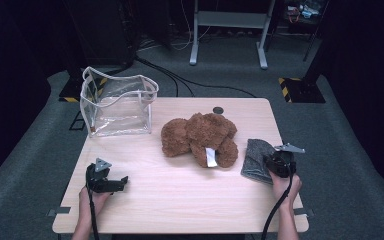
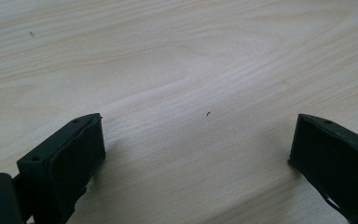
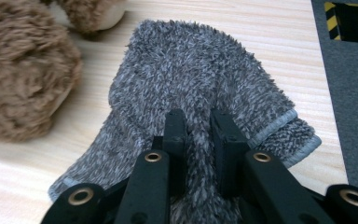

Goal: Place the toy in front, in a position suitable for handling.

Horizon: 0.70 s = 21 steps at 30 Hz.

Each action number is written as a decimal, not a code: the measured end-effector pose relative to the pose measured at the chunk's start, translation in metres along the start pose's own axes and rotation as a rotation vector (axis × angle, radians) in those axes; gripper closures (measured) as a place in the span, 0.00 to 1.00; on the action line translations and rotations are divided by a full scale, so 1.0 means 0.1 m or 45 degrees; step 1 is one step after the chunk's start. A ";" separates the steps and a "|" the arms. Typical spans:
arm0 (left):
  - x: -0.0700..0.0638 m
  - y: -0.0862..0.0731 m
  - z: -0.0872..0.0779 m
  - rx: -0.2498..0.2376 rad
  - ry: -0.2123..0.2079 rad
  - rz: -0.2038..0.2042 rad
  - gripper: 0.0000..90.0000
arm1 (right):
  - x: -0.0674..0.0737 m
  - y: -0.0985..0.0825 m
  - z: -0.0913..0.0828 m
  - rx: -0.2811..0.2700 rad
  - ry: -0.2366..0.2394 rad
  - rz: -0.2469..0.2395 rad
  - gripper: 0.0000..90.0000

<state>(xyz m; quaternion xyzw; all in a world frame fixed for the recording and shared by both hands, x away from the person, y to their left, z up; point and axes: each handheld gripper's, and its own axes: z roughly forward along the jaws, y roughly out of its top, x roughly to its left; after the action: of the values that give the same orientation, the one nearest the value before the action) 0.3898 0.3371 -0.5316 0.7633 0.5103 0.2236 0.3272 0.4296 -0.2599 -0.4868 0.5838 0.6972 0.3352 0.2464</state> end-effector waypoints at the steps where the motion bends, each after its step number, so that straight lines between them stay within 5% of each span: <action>1: 0.00 0.00 0.00 -0.003 0.000 0.001 0.03 | -0.01 0.00 0.02 0.002 -0.008 0.003 0.86; 6: 0.00 0.00 0.00 -0.002 0.000 0.001 0.03 | -0.02 -0.01 0.08 0.016 -0.020 0.024 0.85; 12: 0.00 0.00 0.00 -0.003 0.000 0.001 0.03 | -0.01 -0.01 0.16 0.064 -0.051 0.029 0.67; 13: 0.00 0.00 0.00 -0.002 0.000 0.001 0.03 | -0.01 -0.01 0.17 0.083 -0.058 0.033 0.50; 15: 0.00 0.00 0.00 -0.002 0.000 0.001 0.03 | -0.01 0.00 0.17 0.091 -0.068 0.048 0.38; 21: 0.00 0.00 0.00 -0.002 0.000 0.001 0.03 | -0.01 0.04 0.09 0.092 -0.022 0.060 0.16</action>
<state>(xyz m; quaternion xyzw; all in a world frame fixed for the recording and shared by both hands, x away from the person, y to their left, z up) 0.3901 0.3373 -0.5317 0.7633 0.5098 0.2241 0.3275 0.4388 -0.2591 -0.4894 0.6116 0.6928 0.3103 0.2230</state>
